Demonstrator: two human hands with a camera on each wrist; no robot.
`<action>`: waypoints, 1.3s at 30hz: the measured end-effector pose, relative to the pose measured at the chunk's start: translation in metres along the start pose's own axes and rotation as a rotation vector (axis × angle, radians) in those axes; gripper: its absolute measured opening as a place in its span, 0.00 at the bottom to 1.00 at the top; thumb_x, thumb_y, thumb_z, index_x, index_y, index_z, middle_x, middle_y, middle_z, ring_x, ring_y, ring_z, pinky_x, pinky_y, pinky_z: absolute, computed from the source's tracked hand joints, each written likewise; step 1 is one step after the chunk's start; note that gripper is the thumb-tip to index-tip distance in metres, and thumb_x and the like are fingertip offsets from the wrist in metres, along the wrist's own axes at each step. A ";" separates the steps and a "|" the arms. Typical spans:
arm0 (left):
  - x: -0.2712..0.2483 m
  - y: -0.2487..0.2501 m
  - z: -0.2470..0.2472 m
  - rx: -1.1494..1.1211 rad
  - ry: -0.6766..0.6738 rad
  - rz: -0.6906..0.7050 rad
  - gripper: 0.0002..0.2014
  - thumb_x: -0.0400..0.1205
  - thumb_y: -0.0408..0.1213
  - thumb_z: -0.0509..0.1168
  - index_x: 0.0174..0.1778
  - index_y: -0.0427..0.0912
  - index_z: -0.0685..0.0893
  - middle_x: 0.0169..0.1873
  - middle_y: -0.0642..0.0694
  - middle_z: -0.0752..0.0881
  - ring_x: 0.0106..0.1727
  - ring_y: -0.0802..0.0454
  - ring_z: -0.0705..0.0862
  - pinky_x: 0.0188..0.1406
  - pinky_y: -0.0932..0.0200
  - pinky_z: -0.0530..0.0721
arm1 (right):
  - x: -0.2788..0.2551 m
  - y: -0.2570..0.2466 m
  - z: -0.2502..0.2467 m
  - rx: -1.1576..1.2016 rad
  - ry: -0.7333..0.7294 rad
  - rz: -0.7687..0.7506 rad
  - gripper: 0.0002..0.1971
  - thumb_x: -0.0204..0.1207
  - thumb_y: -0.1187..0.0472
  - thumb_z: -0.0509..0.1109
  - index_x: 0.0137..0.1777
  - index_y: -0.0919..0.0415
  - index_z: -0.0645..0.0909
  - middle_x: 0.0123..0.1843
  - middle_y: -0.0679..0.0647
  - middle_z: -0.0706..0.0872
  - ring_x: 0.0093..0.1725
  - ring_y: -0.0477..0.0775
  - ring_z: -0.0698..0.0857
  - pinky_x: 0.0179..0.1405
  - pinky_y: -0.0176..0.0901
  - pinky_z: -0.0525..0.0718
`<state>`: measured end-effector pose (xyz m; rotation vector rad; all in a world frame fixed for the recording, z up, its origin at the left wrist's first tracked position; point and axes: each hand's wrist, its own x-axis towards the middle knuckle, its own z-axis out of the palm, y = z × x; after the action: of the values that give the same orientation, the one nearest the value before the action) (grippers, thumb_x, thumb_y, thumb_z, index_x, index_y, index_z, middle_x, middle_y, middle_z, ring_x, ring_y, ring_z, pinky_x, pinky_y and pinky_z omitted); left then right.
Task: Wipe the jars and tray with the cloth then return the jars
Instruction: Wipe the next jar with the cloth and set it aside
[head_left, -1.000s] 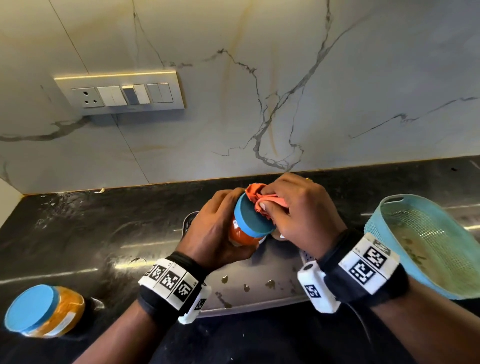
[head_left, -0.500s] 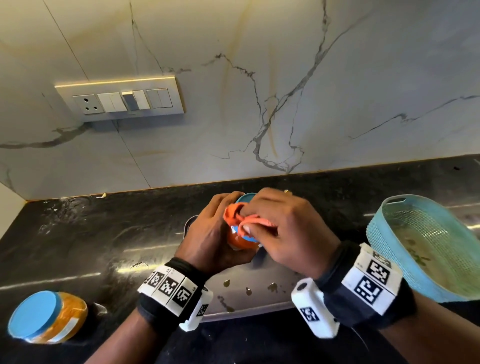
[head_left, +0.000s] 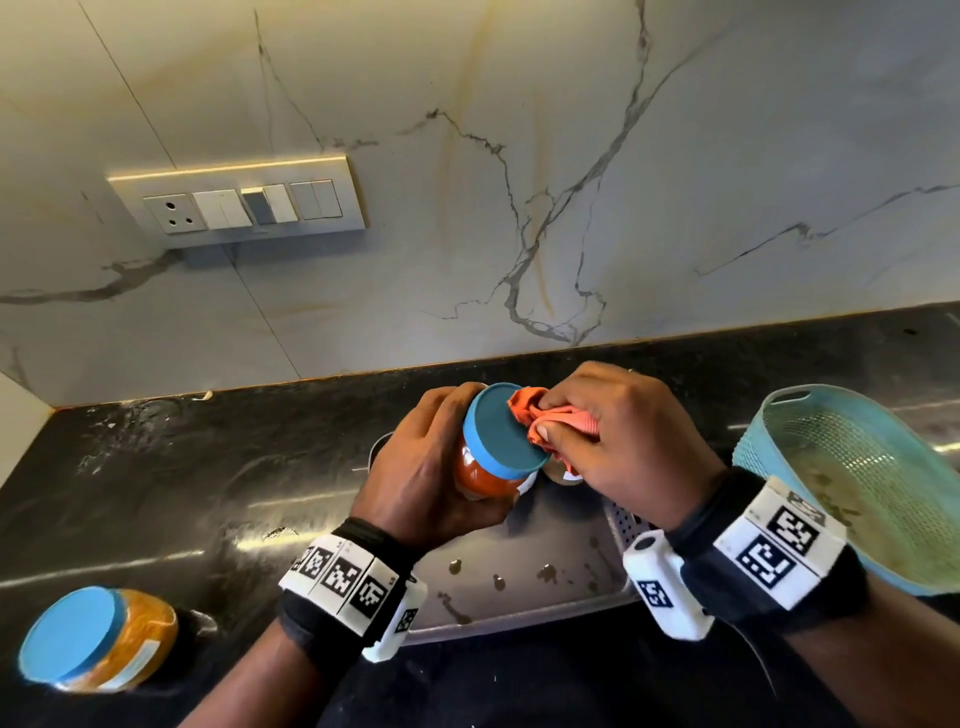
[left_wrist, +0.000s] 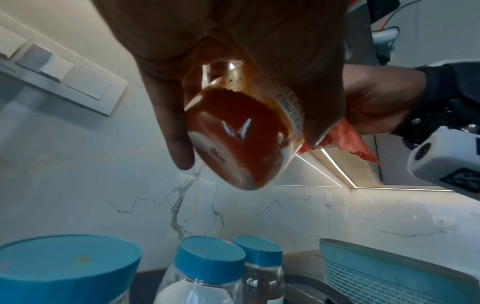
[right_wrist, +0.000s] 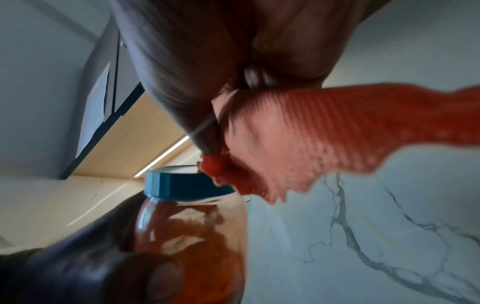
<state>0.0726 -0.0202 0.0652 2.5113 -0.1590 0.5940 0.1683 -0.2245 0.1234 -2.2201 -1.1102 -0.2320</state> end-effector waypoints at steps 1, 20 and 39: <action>0.001 0.001 0.000 0.021 -0.004 0.008 0.49 0.65 0.61 0.78 0.80 0.49 0.68 0.70 0.48 0.79 0.68 0.52 0.80 0.67 0.66 0.77 | 0.000 -0.001 0.002 -0.003 0.021 0.014 0.10 0.72 0.60 0.81 0.51 0.59 0.90 0.47 0.52 0.89 0.44 0.54 0.87 0.45 0.53 0.89; 0.004 -0.005 -0.005 0.132 -0.100 -0.035 0.49 0.67 0.66 0.74 0.81 0.47 0.65 0.70 0.43 0.79 0.63 0.43 0.84 0.52 0.44 0.92 | -0.002 -0.023 0.002 0.246 -0.198 0.020 0.12 0.76 0.58 0.74 0.58 0.49 0.91 0.51 0.42 0.86 0.53 0.48 0.86 0.55 0.59 0.85; 0.004 0.003 -0.007 -0.069 -0.028 -0.118 0.48 0.63 0.61 0.78 0.79 0.50 0.72 0.66 0.59 0.78 0.64 0.61 0.81 0.61 0.63 0.84 | 0.027 -0.021 0.006 0.244 -0.115 -0.074 0.11 0.74 0.64 0.78 0.56 0.58 0.92 0.51 0.49 0.90 0.51 0.47 0.87 0.55 0.41 0.86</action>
<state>0.0729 -0.0189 0.0742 2.4436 -0.0400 0.4979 0.1682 -0.1943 0.1400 -1.9987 -1.2146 0.0018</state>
